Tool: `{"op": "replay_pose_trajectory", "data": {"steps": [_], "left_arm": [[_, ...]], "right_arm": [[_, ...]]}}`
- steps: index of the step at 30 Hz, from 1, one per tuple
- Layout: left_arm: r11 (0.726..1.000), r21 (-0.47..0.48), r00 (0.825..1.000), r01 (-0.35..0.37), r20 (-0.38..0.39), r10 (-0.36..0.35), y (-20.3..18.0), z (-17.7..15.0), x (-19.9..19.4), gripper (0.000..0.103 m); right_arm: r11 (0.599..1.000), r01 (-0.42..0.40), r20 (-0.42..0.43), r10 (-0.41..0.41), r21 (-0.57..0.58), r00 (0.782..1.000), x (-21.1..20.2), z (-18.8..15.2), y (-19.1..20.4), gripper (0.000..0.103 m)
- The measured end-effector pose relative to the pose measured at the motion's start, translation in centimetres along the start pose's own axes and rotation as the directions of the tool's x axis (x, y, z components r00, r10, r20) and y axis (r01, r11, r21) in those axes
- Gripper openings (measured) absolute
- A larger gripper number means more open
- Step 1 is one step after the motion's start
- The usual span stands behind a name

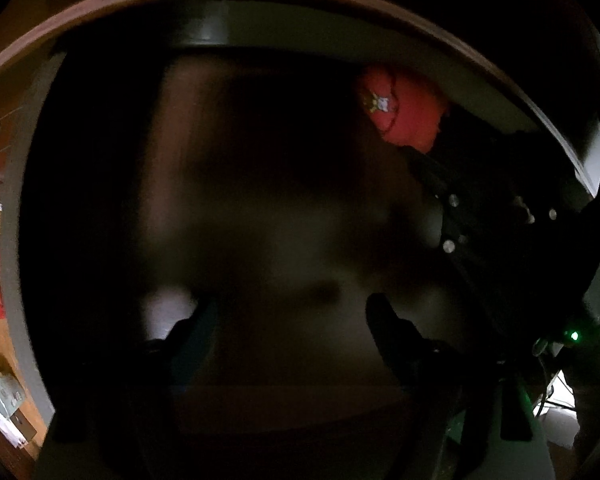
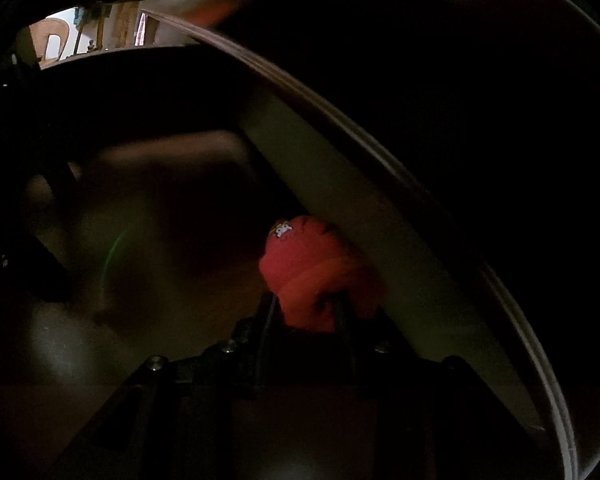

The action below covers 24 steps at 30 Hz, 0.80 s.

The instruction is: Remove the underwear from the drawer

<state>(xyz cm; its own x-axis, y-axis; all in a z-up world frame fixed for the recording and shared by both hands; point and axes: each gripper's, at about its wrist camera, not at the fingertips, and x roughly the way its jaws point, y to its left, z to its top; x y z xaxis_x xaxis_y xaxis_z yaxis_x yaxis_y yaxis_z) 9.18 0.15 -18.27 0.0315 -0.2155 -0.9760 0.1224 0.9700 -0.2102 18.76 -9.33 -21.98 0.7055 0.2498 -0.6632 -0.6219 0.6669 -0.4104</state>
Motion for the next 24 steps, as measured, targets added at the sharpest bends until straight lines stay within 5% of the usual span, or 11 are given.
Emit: {"op": "replay_pose_trajectory", "data": {"steps": [6,12,14,16,17,20,24], "left_arm": [[1.0,0.002,1.0,-0.001,-0.006,0.001,-0.3,0.4,0.0,0.071],[1.0,0.001,1.0,-0.015,-0.002,0.015,-0.1,0.9,-0.4,0.071],[1.0,0.006,1.0,-0.019,-0.003,0.019,-0.3,0.9,-0.6,0.071],[1.0,0.018,1.0,-0.024,0.0,0.024,-0.4,1.0,-0.9,0.071],[0.999,0.021,1.0,-0.026,0.002,0.026,-0.4,1.2,-1.0,0.071],[0.999,0.019,0.998,-0.043,0.036,0.042,-0.8,2.0,-1.8,0.072],[0.995,0.024,0.985,-0.098,0.146,0.094,-1.9,3.8,-2.9,0.082]], "right_arm": [[0.999,-0.048,0.016,0.048,-0.005,0.999,-0.9,-0.1,-1.2,0.023],[0.981,-0.191,0.029,0.19,0.031,0.981,-1.8,-0.1,-1.2,0.023],[0.963,-0.267,0.03,0.266,0.035,0.964,-2.0,0.1,-0.8,0.019],[0.908,-0.418,0.01,0.418,0.004,0.908,-3.0,0.0,0.2,0.016],[0.897,-0.442,-0.004,0.442,-0.023,0.897,-3.5,0.0,0.2,0.016],[0.912,-0.401,-0.06,0.397,-0.083,0.916,-5.0,-0.3,0.1,0.016],[0.939,-0.339,-0.131,0.344,0.058,0.93,-6.8,1.4,-4.4,0.016]]}}
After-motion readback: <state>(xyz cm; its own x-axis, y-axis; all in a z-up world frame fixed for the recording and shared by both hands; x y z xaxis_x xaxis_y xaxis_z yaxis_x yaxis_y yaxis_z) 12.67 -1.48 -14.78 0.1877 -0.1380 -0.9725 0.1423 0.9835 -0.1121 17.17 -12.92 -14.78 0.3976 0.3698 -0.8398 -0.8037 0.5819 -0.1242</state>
